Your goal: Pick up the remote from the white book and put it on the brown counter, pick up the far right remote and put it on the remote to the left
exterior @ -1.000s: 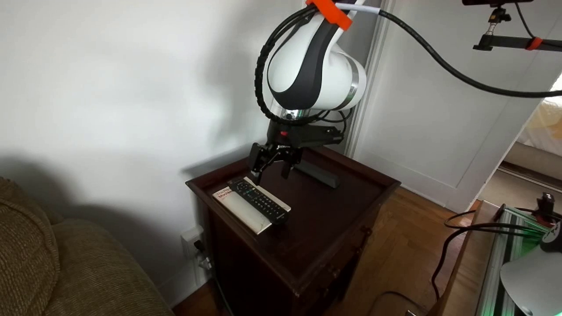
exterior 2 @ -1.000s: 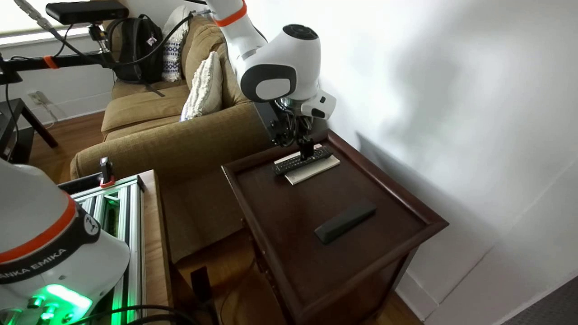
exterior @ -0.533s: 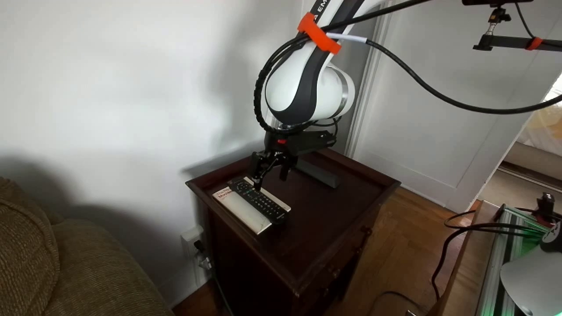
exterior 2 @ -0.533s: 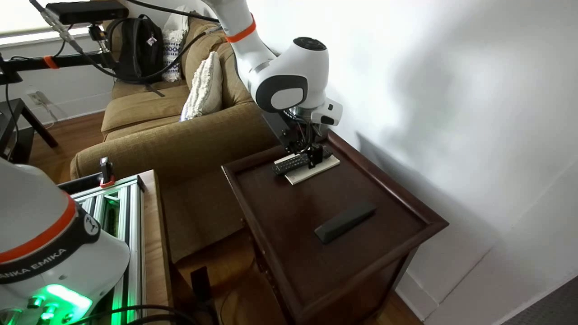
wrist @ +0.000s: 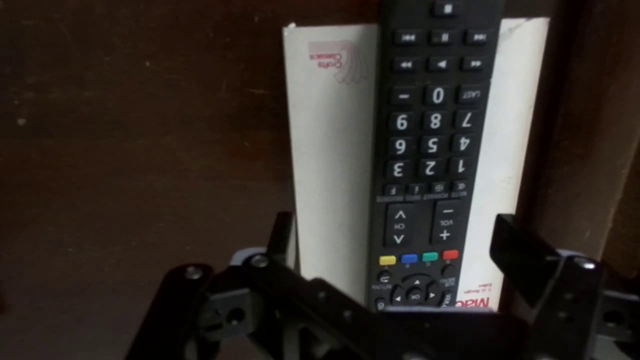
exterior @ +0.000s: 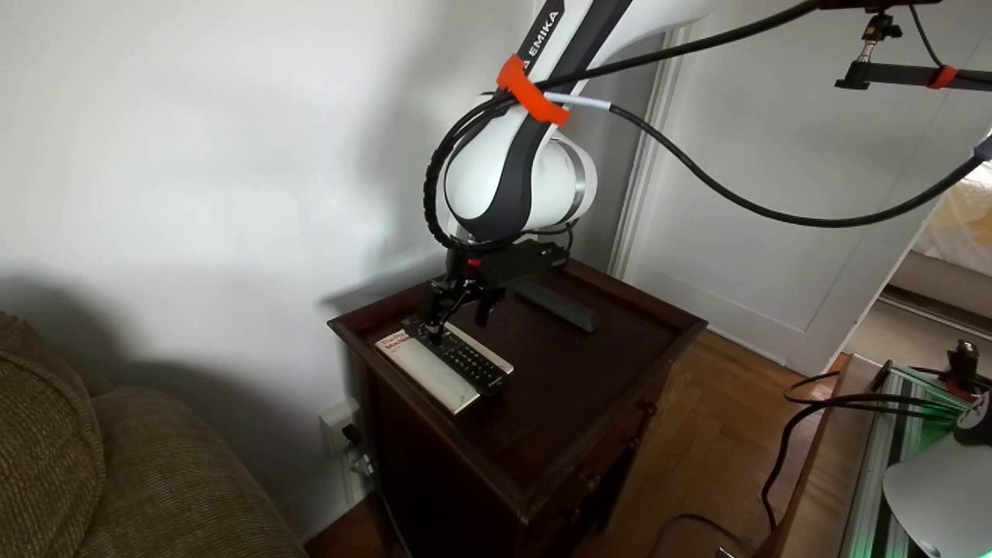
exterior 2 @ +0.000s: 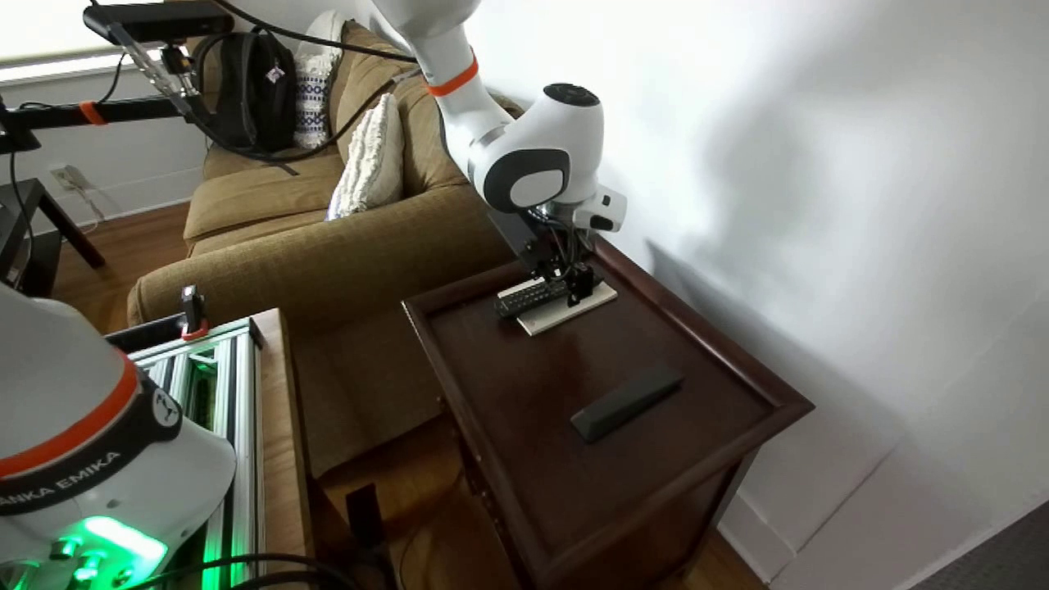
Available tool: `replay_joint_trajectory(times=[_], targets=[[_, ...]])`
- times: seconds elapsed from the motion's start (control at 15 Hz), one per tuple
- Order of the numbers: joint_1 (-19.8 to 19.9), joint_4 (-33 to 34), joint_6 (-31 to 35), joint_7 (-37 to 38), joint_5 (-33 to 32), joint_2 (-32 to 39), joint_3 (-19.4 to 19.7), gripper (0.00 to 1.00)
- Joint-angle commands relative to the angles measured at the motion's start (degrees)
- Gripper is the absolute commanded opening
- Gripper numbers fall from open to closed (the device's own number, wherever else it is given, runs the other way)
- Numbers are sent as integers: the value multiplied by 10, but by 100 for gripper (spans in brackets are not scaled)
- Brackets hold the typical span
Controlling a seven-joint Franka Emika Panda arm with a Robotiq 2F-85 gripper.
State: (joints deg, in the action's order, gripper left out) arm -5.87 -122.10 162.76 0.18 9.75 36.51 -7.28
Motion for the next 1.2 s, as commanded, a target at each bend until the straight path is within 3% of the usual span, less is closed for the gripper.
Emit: replay_joint_trajectory(times=[0.0, 0.13, 0.2, 0.27, 0.33, 0.47, 0.53, 0.67, 0.73, 0.8, 0.87, 1.07, 1.13], targets=[[-20, 29, -18, 32, -18, 21, 12, 100], [-22, 35, -17, 33, -18, 27, 11, 97], [-23, 38, -18, 34, -18, 30, 11, 89], [-25, 41, -16, 34, -20, 33, 13, 73], [-26, 43, -15, 33, -21, 36, 14, 71], [-26, 47, -17, 33, -21, 40, 13, 54], [-28, 48, -16, 34, -23, 42, 15, 87], [-27, 51, -20, 33, -22, 46, 14, 86], [-27, 51, -21, 33, -22, 47, 13, 60], [-27, 52, -20, 32, -22, 49, 13, 52], [-26, 53, -24, 31, -22, 50, 12, 52], [-28, 50, -22, 31, -26, 47, 15, 30], [-25, 48, -20, 27, -26, 45, 12, 30]])
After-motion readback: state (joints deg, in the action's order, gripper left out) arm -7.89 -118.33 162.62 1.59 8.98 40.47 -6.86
